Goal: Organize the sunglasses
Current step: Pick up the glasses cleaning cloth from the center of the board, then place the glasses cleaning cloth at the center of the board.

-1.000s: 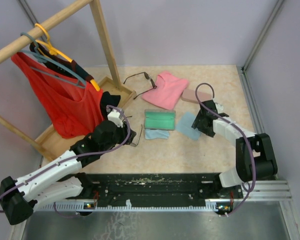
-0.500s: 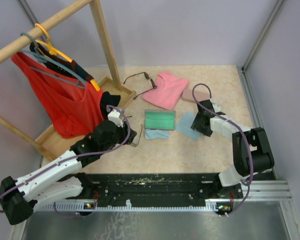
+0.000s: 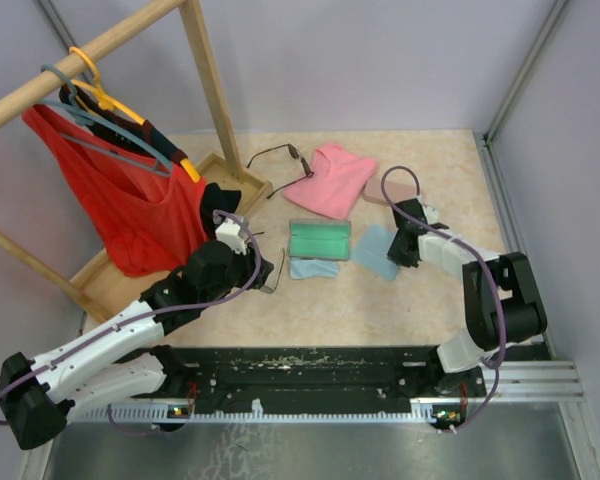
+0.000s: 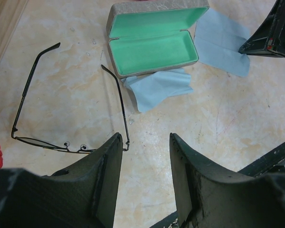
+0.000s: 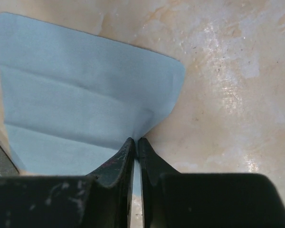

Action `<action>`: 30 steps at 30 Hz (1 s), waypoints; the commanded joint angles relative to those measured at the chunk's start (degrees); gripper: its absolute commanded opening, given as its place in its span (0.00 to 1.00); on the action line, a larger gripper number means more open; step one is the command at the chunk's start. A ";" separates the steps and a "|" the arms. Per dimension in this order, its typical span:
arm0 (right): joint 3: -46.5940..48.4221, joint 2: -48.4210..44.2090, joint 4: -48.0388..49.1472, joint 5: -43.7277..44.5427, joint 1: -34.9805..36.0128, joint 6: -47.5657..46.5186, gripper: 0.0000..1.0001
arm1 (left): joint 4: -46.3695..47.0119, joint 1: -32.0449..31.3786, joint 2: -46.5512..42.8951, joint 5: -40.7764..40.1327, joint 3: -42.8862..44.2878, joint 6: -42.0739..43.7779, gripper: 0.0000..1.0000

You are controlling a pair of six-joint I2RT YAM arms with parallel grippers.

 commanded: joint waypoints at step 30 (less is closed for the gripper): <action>13.70 -21.92 -18.36 3.43 25.16 -11.89 0.00 | -4.52 0.20 -5.77 -3.11 1.13 -1.29 0.51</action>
